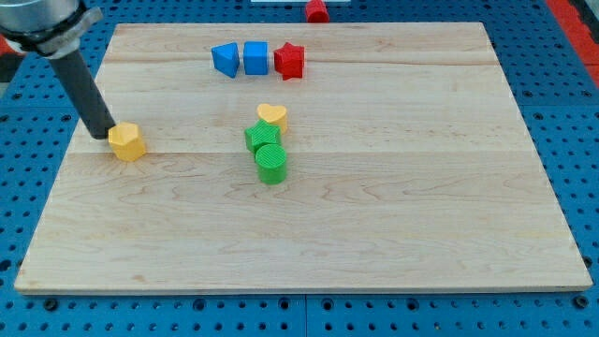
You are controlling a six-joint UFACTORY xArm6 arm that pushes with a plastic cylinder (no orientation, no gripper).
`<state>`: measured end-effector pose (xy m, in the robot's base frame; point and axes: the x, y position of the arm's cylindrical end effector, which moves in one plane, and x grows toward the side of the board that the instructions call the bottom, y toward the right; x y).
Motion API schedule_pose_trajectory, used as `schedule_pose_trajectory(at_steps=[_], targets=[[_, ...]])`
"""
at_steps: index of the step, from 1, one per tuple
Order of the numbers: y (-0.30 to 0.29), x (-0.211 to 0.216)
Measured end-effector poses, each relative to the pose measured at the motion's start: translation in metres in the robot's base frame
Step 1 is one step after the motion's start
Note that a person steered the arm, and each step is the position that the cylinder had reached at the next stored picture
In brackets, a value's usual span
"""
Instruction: Move yellow hexagon below the green circle
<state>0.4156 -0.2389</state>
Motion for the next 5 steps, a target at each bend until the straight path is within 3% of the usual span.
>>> schedule_pose_trajectory(at_steps=[1,3,5], targets=[[0.047,0.001],[0.148,0.051],[0.064,0.019]])
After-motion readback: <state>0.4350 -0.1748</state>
